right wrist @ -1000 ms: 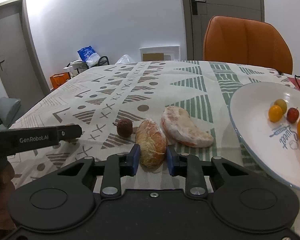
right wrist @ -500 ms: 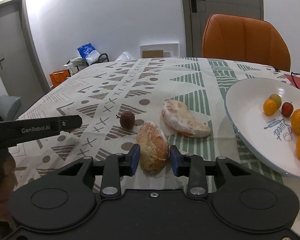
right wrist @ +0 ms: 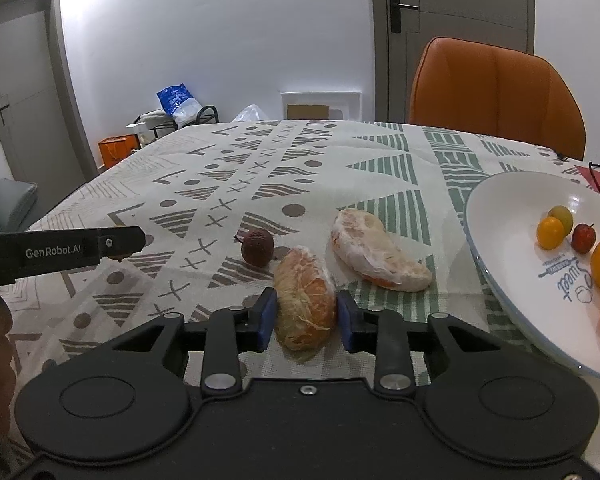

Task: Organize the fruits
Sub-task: 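Close the right tool on a netted peeled fruit while the left tool holds the lime, then carry the peeled fruit and lime with both tools over the plate, then open the right tool to drop the peeled fruit into the plate, then open the left tool to drop the lime into the plate, then move both tools back toward the dark red plum on the tablecloth, then close the left tool on the dark red plum while the right tool lowers onto the netted peeled fruit, then close the right tool on the netted peeled fruit, then carry the plum and peeled fruit with both tools over the white plate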

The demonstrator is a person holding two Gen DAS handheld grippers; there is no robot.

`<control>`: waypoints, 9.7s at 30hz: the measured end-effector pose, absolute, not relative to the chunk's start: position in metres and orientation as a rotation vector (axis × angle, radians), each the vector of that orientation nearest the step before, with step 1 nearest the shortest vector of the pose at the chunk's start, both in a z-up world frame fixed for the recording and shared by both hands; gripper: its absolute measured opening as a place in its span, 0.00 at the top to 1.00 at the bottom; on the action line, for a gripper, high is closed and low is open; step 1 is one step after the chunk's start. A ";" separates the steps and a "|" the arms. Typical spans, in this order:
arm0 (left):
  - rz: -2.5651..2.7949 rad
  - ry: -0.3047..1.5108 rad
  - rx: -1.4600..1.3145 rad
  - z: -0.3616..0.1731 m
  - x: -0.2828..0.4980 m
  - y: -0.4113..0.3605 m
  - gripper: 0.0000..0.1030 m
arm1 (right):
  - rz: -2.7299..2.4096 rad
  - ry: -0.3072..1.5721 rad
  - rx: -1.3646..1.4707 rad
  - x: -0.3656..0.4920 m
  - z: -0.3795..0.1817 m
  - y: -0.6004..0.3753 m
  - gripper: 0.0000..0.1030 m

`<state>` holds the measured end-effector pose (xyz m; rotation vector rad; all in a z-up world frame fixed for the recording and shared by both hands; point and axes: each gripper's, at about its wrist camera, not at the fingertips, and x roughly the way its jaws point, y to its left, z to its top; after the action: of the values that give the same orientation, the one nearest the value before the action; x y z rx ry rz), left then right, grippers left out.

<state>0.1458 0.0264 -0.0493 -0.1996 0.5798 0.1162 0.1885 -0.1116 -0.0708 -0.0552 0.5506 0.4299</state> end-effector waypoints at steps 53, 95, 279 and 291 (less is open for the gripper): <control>-0.148 0.494 -0.095 -0.012 0.164 -0.090 0.77 | 0.209 0.409 0.169 0.170 -0.050 -0.240 0.72; -0.303 0.500 -0.020 -0.008 0.191 -0.178 0.74 | 0.097 0.371 0.227 0.147 -0.052 -0.302 0.49; 0.005 0.563 -0.206 -0.034 0.173 -0.007 0.78 | 0.425 0.461 0.020 0.211 -0.039 -0.133 0.63; -0.038 0.548 -0.181 -0.027 0.175 -0.033 0.78 | 0.350 0.420 0.059 0.206 -0.032 -0.171 0.63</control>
<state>0.1751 -0.0333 -0.0266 -0.1810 0.5476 -0.0381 0.2060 -0.1710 -0.0324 0.0591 0.4202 0.3503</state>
